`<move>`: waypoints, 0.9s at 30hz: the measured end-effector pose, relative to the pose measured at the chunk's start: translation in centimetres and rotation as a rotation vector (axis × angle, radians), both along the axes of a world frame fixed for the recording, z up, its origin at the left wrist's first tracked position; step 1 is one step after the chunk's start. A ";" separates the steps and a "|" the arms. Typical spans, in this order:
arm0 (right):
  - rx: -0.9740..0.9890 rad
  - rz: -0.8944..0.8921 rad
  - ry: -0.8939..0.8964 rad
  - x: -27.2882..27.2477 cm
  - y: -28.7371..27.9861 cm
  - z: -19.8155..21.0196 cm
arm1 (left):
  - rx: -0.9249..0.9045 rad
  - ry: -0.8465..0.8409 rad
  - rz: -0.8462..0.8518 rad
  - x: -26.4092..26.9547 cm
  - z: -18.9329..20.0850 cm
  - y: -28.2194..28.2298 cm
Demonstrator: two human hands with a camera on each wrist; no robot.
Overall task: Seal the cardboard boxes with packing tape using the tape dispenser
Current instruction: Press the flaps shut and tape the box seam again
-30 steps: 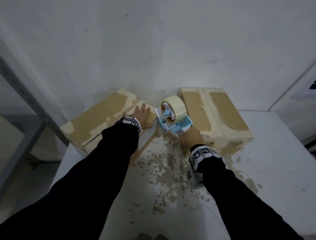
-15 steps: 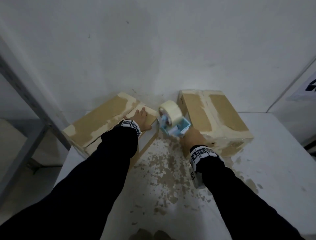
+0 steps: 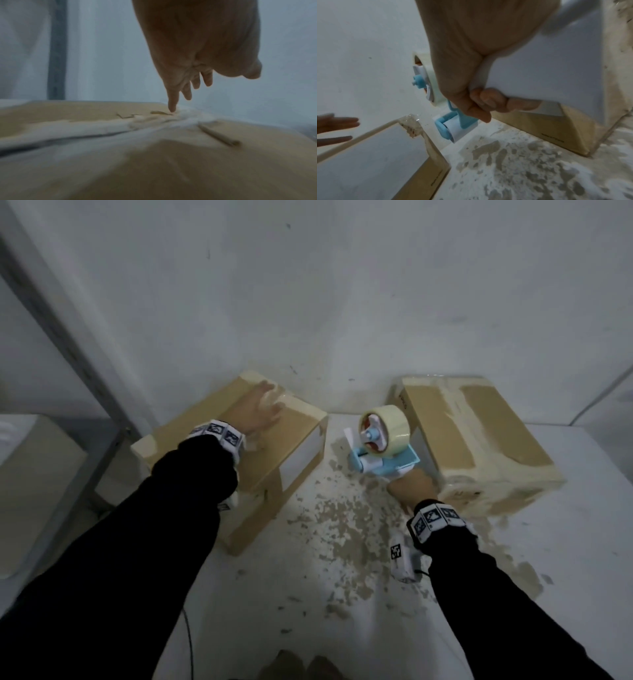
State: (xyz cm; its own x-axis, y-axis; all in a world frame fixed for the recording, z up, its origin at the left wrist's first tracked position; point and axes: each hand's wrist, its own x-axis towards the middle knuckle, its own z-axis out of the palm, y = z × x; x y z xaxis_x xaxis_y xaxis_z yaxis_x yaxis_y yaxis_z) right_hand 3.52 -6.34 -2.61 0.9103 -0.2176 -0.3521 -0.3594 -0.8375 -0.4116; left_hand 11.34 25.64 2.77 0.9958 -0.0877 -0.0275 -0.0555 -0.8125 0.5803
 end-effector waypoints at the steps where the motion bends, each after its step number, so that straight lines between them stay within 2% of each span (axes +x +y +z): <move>1: 0.047 -0.023 -0.031 0.1 0.1 0.0 | -0.012 -0.048 0.080 -0.1 0.4 1.4; 3: 0.122 -0.057 -0.059 0.3 0.3 0.4 | -0.002 -0.105 0.272 -0.7 0.6 5.0; 4: 0.161 -0.064 -0.078 0.2 0.6 0.6 | 0.042 -0.074 0.383 -1.5 0.4 6.9; 6: 0.255 -0.082 -0.121 0.3 1.0 1.2 | 0.183 0.093 0.550 -3.7 -0.4 10.4; 8: 0.361 -0.126 -0.131 0.6 1.7 1.9 | 0.292 0.263 0.599 -5.7 -1.6 12.8; 13: 0.685 -0.197 -0.102 1.3 3.6 3.2 | 0.450 0.344 0.464 -8.0 -1.4 13.1; 19: 0.906 -0.059 -0.041 1.8 5.4 5.1 | 0.244 0.478 0.263 -9.6 -0.7 8.4; 22: 0.977 0.035 0.016 1.6 6.1 5.8 | 0.154 0.433 0.194 -10.5 -1.2 5.9; 25: 1.053 0.092 0.064 1.0 7.1 6.6 | 0.054 0.470 0.186 -11.0 -1.7 4.6; 27: 1.082 0.114 0.084 0.6 7.7 6.9 | 0.087 0.372 0.226 -11.4 -1.6 4.2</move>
